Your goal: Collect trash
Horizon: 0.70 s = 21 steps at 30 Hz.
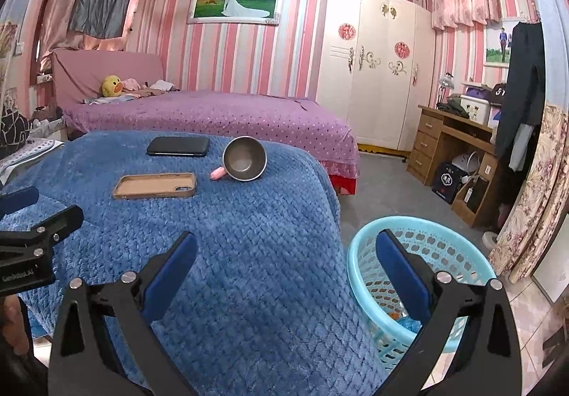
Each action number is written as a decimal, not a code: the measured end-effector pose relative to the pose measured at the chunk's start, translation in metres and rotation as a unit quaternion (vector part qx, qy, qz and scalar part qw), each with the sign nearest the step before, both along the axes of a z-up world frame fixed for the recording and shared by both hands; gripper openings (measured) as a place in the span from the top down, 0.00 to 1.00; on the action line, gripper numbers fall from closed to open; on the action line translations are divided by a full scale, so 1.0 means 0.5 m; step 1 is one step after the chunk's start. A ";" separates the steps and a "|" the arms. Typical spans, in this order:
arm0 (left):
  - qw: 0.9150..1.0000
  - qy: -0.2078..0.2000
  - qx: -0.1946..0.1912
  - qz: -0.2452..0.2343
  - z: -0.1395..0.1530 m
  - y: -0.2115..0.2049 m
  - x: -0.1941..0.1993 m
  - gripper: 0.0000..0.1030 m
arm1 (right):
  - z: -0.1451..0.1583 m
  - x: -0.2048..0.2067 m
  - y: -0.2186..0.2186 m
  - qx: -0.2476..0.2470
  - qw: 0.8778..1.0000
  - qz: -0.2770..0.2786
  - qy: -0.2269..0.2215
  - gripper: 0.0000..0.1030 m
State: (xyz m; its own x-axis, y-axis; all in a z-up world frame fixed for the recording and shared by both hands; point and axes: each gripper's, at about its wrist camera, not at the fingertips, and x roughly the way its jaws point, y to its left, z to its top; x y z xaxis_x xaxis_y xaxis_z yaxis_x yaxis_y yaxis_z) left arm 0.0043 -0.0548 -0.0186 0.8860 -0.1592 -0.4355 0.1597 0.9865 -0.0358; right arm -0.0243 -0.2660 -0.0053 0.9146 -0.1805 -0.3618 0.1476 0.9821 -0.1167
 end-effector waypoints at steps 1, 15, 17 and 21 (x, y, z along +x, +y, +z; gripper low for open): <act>1.000 -0.001 0.000 -0.001 0.001 -0.001 -0.001 0.05 | 0.000 0.000 -0.001 -0.001 1.000 0.000 0.000 0.05; 1.000 -0.018 -0.003 -0.014 0.011 -0.021 -0.014 0.05 | 0.006 -0.008 -0.029 0.007 1.000 -0.011 -0.005 0.05; 1.000 -0.022 -0.001 -0.016 0.013 -0.023 -0.017 0.05 | 0.006 -0.010 -0.028 0.005 1.000 -0.010 -0.007 0.05; 1.000 -0.024 -0.001 -0.018 0.015 -0.022 -0.020 0.05 | 0.007 -0.010 -0.028 0.004 1.000 -0.011 -0.008 0.05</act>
